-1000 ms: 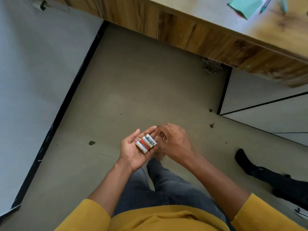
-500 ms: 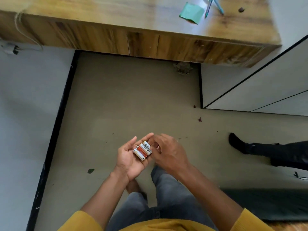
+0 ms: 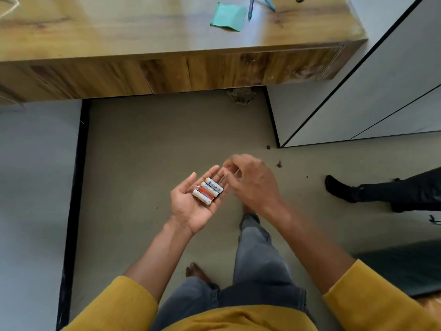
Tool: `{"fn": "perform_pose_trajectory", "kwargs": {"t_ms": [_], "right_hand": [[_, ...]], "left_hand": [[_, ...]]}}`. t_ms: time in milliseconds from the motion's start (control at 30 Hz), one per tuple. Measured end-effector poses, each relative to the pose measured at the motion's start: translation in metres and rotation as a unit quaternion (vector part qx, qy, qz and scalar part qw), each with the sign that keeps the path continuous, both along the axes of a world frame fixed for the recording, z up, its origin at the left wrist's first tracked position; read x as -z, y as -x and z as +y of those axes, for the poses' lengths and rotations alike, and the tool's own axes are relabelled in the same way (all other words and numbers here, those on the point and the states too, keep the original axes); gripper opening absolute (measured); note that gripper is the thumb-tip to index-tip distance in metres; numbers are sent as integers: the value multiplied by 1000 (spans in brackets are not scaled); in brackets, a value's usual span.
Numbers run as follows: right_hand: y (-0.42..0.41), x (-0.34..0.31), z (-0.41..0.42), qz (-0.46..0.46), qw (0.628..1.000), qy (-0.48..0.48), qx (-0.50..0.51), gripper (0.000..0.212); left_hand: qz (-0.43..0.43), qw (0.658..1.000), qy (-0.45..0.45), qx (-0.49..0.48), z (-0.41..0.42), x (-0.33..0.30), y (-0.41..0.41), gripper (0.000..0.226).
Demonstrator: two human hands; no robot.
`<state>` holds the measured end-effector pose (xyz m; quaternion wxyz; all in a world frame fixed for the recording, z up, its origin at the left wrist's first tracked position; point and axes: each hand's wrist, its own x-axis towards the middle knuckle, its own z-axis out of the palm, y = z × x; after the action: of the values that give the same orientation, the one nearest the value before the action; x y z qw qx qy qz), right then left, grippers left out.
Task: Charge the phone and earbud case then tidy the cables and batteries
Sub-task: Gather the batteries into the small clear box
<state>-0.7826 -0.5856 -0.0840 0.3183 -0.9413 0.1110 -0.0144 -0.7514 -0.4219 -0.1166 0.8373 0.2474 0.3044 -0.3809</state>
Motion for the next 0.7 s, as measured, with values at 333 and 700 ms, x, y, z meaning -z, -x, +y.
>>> {"fn": "perform_pose_trajectory", "kwargs": {"t_ms": [333, 700], "right_hand": [[-138, 56, -122, 40, 995, 49, -80, 15], [-246, 248, -158, 119, 980, 37, -156, 33]], "left_hand": [[29, 995, 51, -84, -93, 76, -82, 52], [63, 982, 69, -166, -139, 243, -152, 53]]}}
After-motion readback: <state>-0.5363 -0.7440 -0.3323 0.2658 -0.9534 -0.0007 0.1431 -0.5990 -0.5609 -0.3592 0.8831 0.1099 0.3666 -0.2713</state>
